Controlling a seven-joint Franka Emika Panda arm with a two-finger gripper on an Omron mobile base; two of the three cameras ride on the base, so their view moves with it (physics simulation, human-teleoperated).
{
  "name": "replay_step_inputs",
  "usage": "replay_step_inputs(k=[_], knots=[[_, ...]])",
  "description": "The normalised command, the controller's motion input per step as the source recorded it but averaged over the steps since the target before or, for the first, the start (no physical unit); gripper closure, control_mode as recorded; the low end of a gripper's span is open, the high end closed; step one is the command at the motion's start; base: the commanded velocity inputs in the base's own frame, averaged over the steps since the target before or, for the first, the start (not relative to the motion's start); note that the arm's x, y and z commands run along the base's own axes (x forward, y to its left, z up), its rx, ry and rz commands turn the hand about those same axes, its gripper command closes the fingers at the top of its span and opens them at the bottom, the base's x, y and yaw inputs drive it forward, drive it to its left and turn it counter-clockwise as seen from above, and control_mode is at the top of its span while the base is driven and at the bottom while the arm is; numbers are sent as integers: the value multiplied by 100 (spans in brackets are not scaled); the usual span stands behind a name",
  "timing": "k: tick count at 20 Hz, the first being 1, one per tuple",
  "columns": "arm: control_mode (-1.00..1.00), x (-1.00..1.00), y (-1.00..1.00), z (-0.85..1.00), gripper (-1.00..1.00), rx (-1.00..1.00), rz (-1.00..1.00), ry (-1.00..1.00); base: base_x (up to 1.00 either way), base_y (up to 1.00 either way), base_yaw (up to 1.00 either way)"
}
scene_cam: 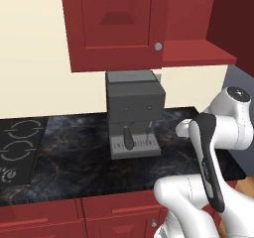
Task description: Open the cabinet. Pick the bar soap and place it next to the sink. Then close the cabinet.
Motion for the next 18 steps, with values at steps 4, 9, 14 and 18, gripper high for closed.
replay_step_inputs(k=[4, 9, 14, 18], knots=[[100, 0, 0, 0, -100, 0, 0, 0, 0, 0, 0], [-100, 0, 0, 0, -100, 0, 0, 0, 0, 0, 0], [-100, 3, 0, 0, -100, 0, 0, 0, 0, 0, 0], [-100, 0, 0, 0, -100, 0, 0, 0, 0, 0, 0]])
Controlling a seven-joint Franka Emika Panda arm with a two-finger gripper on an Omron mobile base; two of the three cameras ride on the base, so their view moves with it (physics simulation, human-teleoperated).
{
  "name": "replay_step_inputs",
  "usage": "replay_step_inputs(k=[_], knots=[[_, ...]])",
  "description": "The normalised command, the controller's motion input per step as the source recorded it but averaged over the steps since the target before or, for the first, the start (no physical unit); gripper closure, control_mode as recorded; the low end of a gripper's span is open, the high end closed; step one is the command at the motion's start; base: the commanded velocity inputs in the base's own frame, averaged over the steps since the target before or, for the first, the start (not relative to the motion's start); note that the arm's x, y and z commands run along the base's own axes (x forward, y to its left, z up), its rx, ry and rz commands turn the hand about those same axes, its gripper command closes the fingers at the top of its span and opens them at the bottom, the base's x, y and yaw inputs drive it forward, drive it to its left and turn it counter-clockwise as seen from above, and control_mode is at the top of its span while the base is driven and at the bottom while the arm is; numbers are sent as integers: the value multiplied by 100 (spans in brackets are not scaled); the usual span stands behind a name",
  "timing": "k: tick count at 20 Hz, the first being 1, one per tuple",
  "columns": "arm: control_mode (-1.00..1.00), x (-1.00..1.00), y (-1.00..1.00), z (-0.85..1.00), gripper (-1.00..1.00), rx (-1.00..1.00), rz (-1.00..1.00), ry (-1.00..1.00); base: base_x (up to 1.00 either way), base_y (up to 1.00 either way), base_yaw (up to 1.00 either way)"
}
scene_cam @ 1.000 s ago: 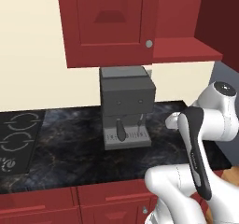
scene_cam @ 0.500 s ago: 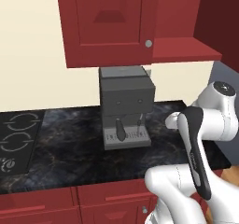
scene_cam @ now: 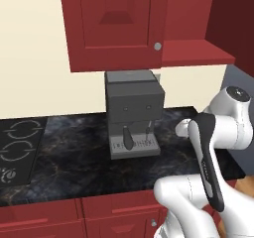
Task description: Open the cabinet. Pick the bar soap and place it next to the sink. Then close the cabinet.
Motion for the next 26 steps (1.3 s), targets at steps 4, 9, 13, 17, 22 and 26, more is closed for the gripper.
replay_step_inputs(k=[4, 9, 13, 17, 22, 26], knots=[[-100, -8, -47, 2, -100, 8, -4, -4, 0, 0, 0], [-100, -26, -12, 16, -100, 18, -4, -13, 0, 0, 0], [-100, -63, -4, 73, -100, 1, -7, -6, 0, 0, 0], [-100, -53, -7, 81, -100, -15, -4, -7, 0, 0, 0], [-100, -38, -16, 84, -100, -25, -9, 0, 0, 0, 0], [-100, -57, -38, 67, -100, -14, -14, -11, 0, 0, 0]])
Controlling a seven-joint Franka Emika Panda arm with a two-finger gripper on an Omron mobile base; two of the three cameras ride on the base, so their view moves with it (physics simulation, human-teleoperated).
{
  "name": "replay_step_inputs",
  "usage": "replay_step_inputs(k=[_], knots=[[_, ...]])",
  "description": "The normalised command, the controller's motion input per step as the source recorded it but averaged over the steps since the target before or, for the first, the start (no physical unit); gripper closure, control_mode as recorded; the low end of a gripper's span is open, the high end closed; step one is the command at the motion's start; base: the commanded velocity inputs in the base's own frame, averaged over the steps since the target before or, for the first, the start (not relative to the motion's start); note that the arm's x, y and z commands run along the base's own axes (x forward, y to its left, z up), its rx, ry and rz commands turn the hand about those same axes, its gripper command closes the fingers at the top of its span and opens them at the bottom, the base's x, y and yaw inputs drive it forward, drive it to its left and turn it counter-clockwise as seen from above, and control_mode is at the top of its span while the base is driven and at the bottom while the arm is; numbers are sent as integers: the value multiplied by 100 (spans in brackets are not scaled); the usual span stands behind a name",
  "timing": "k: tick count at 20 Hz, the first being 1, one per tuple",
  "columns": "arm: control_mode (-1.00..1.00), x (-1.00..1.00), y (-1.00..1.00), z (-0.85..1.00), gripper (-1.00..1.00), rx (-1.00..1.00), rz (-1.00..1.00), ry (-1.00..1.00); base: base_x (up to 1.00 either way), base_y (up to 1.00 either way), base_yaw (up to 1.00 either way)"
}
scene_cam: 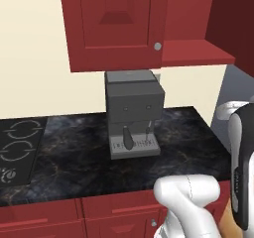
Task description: Open the cabinet. Pick the bar soap and place it next to the sink. Then close the cabinet.
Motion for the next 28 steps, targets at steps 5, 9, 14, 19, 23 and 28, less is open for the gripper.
replay_step_inputs(k=[5, 9, 14, 19, 23, 28], knots=[[-100, -89, -27, 58, -100, -6, -9, -12, 0, 0, 0], [-100, -85, -18, 65, -100, -4, -6, -8, 0, 0, 0], [-100, -54, -8, 62, -100, -3, -5, -10, 0, 0, 0], [-100, 29, -36, 5, -100, -1, -1, -11, 0, 0, 0], [-100, 15, -73, 0, -100, 19, -1, -31, 0, 0, 0], [-100, 6, -65, 9, -100, 34, -1, -50, 0, 0, 0]])
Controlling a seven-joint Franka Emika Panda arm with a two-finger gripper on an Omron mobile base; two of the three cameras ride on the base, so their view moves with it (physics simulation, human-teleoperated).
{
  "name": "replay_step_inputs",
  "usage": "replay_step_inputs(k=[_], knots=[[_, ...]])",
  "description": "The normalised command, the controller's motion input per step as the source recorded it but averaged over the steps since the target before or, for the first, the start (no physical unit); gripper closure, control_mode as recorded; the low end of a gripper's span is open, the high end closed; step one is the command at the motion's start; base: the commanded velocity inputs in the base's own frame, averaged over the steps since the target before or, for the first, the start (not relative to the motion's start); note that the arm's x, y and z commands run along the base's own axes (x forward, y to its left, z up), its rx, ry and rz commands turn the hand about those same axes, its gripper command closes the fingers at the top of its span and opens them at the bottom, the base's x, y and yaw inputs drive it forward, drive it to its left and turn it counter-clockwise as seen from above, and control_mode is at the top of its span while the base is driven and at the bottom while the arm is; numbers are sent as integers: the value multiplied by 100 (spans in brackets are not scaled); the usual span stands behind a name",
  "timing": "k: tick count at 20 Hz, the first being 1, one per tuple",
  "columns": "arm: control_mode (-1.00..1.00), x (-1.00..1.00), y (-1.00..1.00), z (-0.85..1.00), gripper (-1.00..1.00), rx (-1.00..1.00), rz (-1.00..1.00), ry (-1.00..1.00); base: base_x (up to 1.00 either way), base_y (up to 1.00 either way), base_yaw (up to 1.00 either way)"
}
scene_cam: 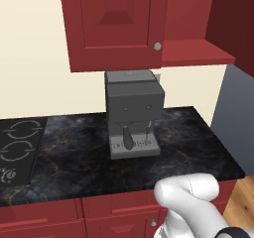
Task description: Open the cabinet. Pick the bar soap and place it next to the sink. Then close the cabinet.
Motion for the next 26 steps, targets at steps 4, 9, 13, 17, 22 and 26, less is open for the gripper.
replay_step_inputs(k=[4, 9, 13, 17, 22, 26], knots=[[-100, 2, -34, 23, -100, 25, 0, -42, 0, 0, 0], [-100, 47, -2, -38, -100, 11, 4, -32, 0, 0, 0], [-100, 7, -50, 4, -100, 19, 17, -37, 0, 0, 0], [-100, -11, -55, 10, -100, 14, 27, -30, 0, 0, 0], [-100, 0, -24, -14, -100, 0, 25, -19, 0, 0, 0], [-100, 0, -36, -7, -100, 0, 19, -20, 0, 0, 0]])
